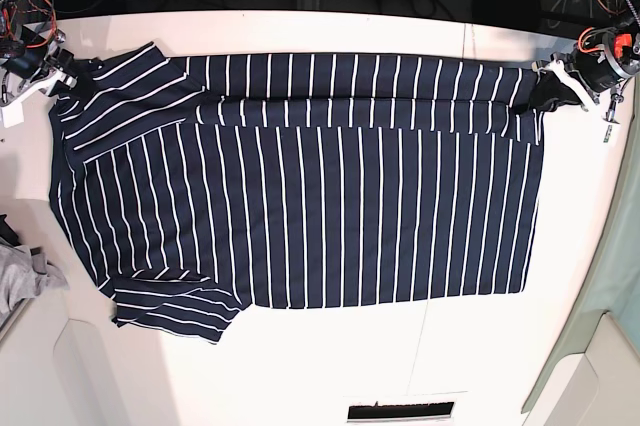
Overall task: Layout the t-shirt on the table in an organized manner, then fold the t-shirt properly
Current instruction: 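Regrasp the folded shoulder edge with both grippers and fold it further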
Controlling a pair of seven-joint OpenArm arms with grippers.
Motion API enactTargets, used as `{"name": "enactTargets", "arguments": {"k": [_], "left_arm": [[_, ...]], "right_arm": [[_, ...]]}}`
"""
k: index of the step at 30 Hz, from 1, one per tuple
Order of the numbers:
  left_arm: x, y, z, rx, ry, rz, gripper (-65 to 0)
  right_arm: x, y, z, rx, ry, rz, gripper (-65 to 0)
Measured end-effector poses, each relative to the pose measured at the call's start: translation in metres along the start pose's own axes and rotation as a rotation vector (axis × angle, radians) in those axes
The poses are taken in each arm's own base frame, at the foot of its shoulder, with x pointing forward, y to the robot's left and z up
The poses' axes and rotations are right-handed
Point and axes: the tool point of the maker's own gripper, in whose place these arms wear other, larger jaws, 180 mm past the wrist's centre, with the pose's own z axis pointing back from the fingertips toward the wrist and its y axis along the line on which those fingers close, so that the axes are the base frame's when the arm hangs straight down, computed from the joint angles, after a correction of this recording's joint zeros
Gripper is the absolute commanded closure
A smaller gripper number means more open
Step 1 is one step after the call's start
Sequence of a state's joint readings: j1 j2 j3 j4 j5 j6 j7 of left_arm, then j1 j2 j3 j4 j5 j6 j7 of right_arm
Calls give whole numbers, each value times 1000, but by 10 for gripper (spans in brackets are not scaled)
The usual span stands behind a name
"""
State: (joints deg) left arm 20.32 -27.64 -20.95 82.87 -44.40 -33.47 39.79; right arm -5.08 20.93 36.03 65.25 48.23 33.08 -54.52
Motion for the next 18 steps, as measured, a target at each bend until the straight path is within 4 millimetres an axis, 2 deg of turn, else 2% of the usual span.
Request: {"name": "enactTargets", "arguments": {"k": [9,16,18], "left_arm": [[-3,0,0,0,17,0,0],[-5,0,0,2,24,-2,0],[-5,0,0,2,24,-1,-88]], "right_arm": [[-12,-2,14,-34,17,58,0],[-6,2,20,-50,4,112,0],[-6,2,20,-50,3,112,0]]}}
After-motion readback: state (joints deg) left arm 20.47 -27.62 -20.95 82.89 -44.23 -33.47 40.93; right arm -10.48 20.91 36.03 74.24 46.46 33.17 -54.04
